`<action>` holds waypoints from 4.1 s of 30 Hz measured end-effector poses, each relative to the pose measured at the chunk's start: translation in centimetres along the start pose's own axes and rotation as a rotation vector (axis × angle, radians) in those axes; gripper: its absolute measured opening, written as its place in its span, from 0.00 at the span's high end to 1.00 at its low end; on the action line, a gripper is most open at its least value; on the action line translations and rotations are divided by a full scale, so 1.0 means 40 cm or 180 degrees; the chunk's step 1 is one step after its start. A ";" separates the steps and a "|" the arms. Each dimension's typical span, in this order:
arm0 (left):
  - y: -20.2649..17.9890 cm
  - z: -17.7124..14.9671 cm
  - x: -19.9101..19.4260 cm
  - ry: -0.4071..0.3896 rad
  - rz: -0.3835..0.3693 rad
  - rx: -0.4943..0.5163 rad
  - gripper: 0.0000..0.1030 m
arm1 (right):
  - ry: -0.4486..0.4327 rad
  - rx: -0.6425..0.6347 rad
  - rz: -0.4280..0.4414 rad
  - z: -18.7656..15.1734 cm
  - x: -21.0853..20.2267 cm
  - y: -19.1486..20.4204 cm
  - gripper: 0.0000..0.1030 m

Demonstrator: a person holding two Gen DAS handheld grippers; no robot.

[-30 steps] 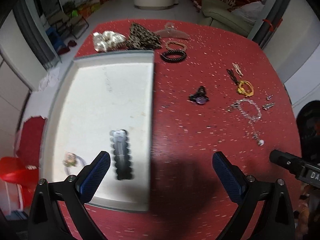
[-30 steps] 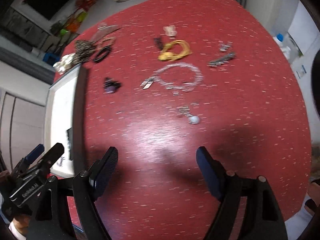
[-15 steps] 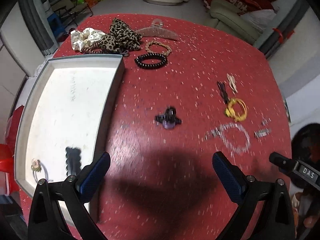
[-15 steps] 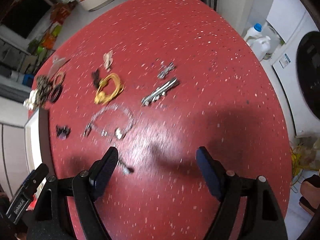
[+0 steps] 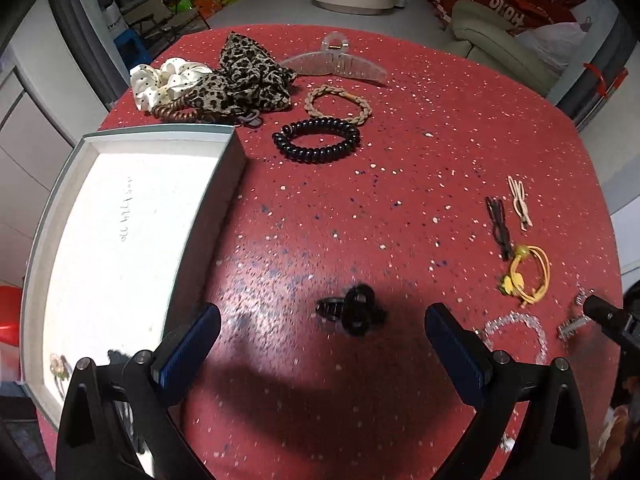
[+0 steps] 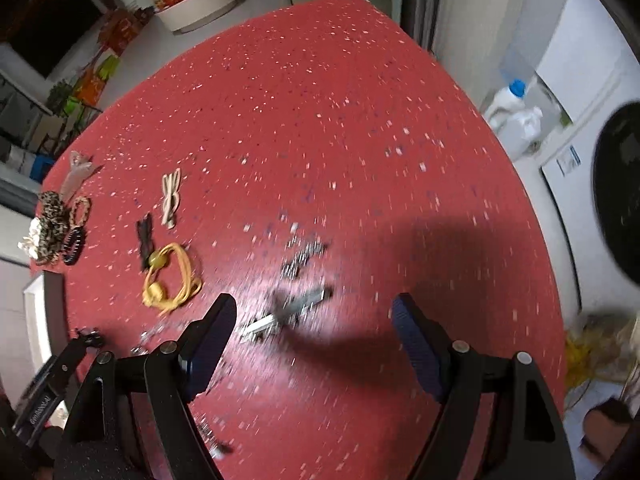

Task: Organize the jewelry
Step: 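Grasp the black claw clip with the left tool while the right tool grasps a small silver pin, then carry the claw clip and silver pin with both tools over the white tray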

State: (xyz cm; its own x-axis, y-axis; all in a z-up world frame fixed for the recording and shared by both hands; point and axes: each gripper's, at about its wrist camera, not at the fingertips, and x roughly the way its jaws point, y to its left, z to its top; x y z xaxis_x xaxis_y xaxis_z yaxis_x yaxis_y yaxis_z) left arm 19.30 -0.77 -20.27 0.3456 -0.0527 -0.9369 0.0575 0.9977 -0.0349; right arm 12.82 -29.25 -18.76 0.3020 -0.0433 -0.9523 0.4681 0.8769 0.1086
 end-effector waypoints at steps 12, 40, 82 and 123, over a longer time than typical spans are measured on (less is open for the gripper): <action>-0.021 0.000 0.068 0.0006 0.0073 0.0027 0.02 | -0.0113 -0.0715 -0.0270 0.022 0.052 0.062 0.29; -0.038 -0.016 -0.065 -0.0193 -0.0282 0.0216 0.68 | -0.0117 -0.0488 0.0263 -0.004 -0.035 0.035 0.97; 0.219 -0.108 -0.381 -0.0336 -0.0335 0.0082 0.67 | -0.0017 -0.0811 0.0831 -0.137 -0.300 0.276 0.97; 0.577 0.110 -0.021 -0.0359 -0.0092 -0.0068 0.67 | 0.0194 -0.1359 0.1212 -0.151 0.024 0.934 0.98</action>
State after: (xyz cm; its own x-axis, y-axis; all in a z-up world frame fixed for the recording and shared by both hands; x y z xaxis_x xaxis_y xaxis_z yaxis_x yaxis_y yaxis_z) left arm 24.47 22.10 -18.76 0.4474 -0.0848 -0.8903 0.0494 0.9963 -0.0700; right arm 25.59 6.35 -17.33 0.3292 0.3300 -0.8847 -0.0450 0.9414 0.3344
